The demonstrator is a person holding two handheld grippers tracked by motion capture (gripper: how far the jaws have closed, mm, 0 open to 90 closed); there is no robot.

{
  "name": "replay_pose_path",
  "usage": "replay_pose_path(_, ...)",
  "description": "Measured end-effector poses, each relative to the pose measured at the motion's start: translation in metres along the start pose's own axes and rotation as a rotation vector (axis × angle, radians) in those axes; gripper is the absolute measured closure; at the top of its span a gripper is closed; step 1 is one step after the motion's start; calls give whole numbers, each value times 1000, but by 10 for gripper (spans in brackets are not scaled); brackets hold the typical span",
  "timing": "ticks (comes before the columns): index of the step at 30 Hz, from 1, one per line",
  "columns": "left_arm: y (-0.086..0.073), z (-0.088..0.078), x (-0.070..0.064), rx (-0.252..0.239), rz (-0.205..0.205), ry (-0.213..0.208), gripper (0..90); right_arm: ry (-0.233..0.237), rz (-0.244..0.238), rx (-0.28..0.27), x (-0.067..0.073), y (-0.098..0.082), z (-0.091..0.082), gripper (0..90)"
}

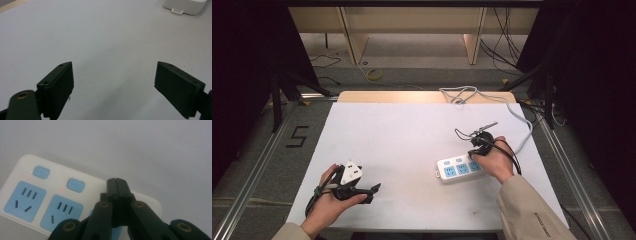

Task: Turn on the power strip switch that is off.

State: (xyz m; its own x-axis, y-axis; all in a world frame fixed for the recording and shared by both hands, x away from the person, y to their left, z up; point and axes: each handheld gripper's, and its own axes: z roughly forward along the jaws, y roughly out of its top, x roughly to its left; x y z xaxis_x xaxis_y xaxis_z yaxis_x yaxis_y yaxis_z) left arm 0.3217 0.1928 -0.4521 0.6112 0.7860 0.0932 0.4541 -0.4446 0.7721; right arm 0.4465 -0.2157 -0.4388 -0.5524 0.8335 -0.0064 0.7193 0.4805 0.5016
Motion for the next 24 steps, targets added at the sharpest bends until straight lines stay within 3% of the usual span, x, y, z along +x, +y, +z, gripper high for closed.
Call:
replay_pose_path(13, 0, 0, 0, -1, 2, 0, 153, 14, 9, -14, -2, -2, 0, 900)
replay_pose_path(24, 0, 0, 0, -1, -2, 1, 153, 22, 25, -60, -4, -5, -5, 900)
